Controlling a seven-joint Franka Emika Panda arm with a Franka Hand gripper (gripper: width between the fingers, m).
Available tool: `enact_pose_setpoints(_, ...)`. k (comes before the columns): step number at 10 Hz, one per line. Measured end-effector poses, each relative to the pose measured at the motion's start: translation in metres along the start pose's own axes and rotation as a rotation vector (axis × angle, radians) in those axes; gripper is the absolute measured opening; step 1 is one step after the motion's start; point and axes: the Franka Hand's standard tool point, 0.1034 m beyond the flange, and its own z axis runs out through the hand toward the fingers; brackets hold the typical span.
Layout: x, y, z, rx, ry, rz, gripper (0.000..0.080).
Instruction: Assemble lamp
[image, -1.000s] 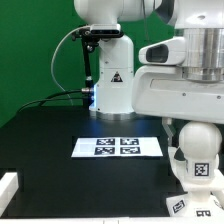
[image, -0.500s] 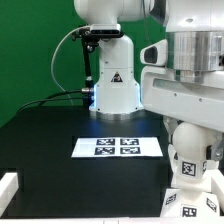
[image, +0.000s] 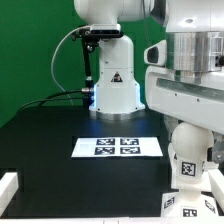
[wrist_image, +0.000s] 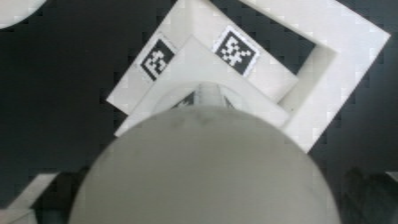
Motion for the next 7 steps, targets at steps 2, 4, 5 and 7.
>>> enact_pose_setpoints(2,-0.003,-0.004,-0.017,0.013,-0.006,-0.093,0.0699)
enact_pose_setpoints(4,-0.01,-0.007,-0.04,-0.011,-0.037,-0.118,0.0699)
enact_pose_setpoints(5,-0.008,-0.007,-0.035,-0.007,-0.029,-0.117,0.0699)
enact_pose_setpoints(7,-0.008,-0.007,-0.033,-0.008,-0.029,-0.117,0.0699)
